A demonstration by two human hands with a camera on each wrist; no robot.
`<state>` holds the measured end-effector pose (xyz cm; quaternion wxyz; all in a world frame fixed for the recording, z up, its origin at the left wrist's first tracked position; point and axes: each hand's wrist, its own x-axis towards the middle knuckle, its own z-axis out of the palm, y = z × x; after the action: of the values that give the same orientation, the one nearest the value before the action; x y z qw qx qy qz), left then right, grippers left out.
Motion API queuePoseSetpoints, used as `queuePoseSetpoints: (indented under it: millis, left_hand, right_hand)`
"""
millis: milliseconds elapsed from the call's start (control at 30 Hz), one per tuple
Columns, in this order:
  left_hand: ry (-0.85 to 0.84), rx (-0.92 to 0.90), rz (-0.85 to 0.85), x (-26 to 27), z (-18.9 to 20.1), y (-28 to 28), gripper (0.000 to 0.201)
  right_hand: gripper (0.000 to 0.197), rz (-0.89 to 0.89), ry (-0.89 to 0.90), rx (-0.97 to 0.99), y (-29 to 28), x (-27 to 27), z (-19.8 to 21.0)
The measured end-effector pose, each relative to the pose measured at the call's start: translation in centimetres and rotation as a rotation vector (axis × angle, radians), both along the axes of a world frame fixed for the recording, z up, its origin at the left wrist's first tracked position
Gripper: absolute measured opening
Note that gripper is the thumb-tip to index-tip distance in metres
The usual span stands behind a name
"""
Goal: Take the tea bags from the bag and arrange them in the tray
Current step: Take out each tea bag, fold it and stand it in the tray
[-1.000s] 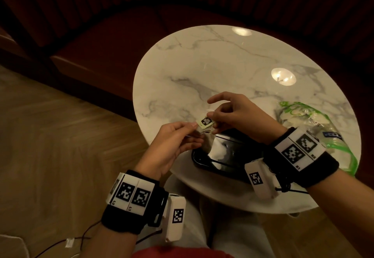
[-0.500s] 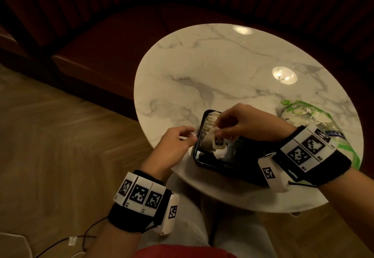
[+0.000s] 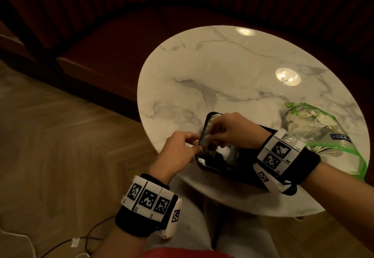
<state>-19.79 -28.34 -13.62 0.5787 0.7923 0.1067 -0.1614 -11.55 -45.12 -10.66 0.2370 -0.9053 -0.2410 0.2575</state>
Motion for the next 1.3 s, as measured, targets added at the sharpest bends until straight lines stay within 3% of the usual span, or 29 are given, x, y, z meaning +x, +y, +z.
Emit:
queuePoseSetpoints:
  millis: [133,200,300,433,567,1100,1200,1300]
  left_hand:
    - [0.016,-0.017,-0.007,0.0,-0.2,0.1,0.037]
    - [0.013,-0.024,-0.008,0.0,-0.3,0.1,0.036]
    - [0.004,-0.040,-0.001,0.0,-0.3,0.1,0.036]
    - [0.004,-0.055,0.016,0.0,-0.6,0.0,0.037]
    - [0.013,-0.052,0.022,0.1,-0.8,-0.1,0.036]
    - [0.004,-0.079,0.020,0.1,-0.4,-0.1,0.030]
    - [-0.003,-0.053,0.011,0.2,-0.6,-0.1,0.032]
    - [-0.017,-0.015,-0.013,0.4,-0.5,-0.1,0.032]
  right_hand:
    - [0.010,-0.108,0.024,0.062,-0.8,-0.5,0.9]
    - [0.010,-0.060,0.032,0.017,-1.1,-0.9,1.3]
    - [0.007,0.097,0.114,-0.136,-1.0,-1.7,1.4]
    - [0.031,0.330,0.153,-0.439,0.3,-2.6,1.2]
    - [0.038,0.388,0.170,-0.608,1.4,-2.6,0.7]
    - [0.034,0.332,0.129,-0.590,1.0,-2.3,0.5]
    - [0.039,0.349,0.145,-0.522,0.4,-2.5,1.2]
    - [0.040,0.251,0.129,-0.379,-1.1,-2.8,2.4]
